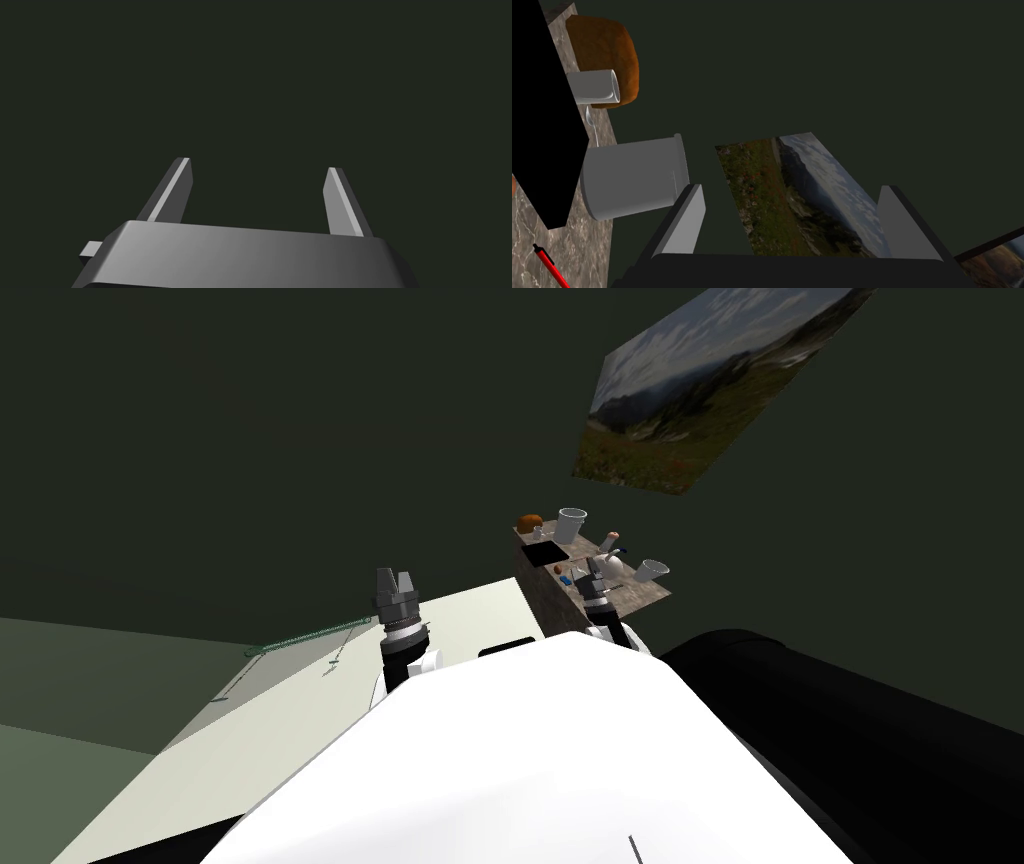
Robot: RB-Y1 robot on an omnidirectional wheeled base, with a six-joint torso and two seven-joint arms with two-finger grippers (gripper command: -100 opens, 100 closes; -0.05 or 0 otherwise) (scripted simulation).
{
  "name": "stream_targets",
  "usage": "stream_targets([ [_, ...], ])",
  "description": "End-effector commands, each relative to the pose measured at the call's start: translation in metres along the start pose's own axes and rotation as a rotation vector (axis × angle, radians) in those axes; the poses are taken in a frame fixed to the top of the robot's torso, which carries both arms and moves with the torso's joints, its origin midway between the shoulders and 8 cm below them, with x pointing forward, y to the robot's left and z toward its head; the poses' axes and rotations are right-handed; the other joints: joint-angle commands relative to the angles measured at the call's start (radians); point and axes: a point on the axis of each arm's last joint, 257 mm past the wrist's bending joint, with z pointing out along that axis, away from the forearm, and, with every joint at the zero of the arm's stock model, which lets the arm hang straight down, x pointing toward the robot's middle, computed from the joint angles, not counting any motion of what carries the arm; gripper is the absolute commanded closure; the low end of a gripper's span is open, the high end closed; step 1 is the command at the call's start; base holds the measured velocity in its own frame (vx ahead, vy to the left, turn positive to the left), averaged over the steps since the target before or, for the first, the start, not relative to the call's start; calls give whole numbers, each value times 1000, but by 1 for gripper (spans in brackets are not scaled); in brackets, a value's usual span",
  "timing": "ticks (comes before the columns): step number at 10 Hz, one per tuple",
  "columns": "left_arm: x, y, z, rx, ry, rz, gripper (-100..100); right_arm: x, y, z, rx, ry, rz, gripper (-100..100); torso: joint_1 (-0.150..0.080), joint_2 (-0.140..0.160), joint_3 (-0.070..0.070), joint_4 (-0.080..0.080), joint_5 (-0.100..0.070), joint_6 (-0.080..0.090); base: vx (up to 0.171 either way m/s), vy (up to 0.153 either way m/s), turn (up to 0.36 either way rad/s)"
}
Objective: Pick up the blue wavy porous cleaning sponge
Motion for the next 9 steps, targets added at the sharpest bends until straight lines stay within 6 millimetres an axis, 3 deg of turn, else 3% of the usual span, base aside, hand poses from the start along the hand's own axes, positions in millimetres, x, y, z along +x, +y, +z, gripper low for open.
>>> stream_targets([
  [1, 0, 0, 0, 0, 0, 0, 0, -10, -14, -9, 51, 21, -25, -100, 0, 0, 0, 0, 0, 0, 16, 32, 10],
  [2, 0, 0, 0, 0, 0, 0, 0, -9, -14, -9, 52, 27, -28, -100, 0, 0, 0, 0, 0, 0, 12, 23, 6],
  [4, 0, 0, 0, 0, 0, 0, 0, -31, -40, -28, 144, 45, -64, -100, 0, 0, 0, 0, 0, 0, 15, 37, 33],
  [9, 0, 0, 0, 0, 0, 0, 0, -55, -62, -45, 249, 102, -131, -100, -1, 0, 0, 0, 0, 0, 11, 29, 29],
])
